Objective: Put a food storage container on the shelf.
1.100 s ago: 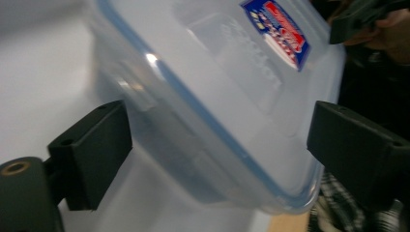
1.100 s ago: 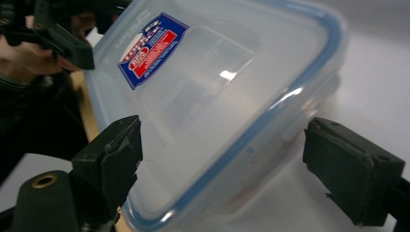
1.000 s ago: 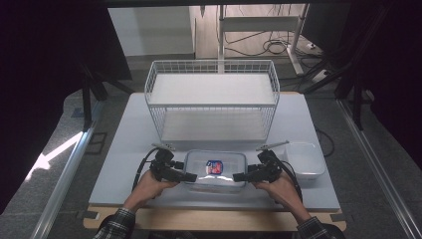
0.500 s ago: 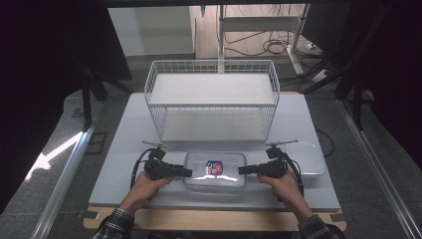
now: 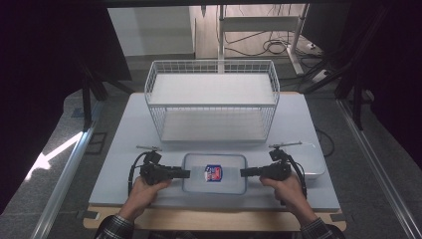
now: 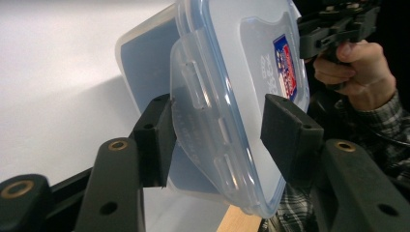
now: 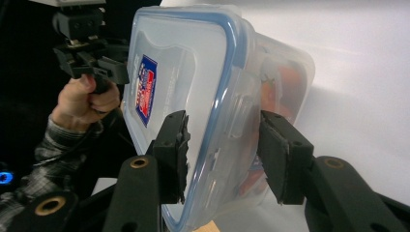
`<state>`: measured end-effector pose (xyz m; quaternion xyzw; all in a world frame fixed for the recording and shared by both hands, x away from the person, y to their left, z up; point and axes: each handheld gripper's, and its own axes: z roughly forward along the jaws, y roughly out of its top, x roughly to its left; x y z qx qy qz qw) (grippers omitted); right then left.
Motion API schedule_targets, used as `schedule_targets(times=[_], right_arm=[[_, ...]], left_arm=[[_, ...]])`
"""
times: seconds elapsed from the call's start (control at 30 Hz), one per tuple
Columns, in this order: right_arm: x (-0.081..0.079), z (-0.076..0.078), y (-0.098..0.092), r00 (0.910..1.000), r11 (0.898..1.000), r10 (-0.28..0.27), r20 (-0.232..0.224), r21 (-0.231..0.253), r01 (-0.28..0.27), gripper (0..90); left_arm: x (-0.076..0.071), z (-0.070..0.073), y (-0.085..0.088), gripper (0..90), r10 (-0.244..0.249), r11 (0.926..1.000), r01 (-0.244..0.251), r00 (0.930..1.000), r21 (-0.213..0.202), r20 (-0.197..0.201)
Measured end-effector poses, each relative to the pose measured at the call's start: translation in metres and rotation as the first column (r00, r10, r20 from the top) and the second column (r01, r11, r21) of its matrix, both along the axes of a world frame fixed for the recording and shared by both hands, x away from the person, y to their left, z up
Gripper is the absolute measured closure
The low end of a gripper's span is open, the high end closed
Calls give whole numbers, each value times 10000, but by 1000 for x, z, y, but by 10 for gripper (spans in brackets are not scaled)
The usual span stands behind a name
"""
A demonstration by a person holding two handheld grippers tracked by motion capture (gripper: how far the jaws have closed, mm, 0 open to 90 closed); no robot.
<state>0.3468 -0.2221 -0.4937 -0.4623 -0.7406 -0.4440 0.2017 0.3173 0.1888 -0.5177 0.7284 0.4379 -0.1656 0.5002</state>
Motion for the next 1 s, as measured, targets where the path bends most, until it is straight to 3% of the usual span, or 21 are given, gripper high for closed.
schedule_targets(times=[0.07, 0.2, 0.4, 0.5, 0.77, 1.0], right_arm=[[-3, 2, 0, 9999, 9999, -110, 56, -9, 110, 567], [-7, 8, 3, 9979, 9995, -270, 591, -149, 279, 572], [-8, 13, 4, 9902, 9988, -348, 1349, -285, 390, 567], [-10, 19, 4, 9860, 9991, -345, 1631, -204, 383, 566], [-9, 39, 7, 9734, 9996, -256, 2275, -46, 274, 565], [-3, 62, 15, 9599, 9999, -147, 2801, 8, 150, 565]], left_arm=[[-1, 2, 0, 483, 192, 9998, -192, 9997, -30, 147], [-3, 7, -1, 508, 335, 9994, -339, 9986, 75, 420], [-4, 12, -2, 514, 416, 9990, -427, 9969, 154, 662], [-5, 20, -1, 516, 414, 9990, -430, 9944, 147, 970], [-6, 45, 3, 516, 537, 9981, -580, 9827, 193, 1774], [-4, 67, 10, 516, 618, 9975, -675, 9732, 184, 2217]])
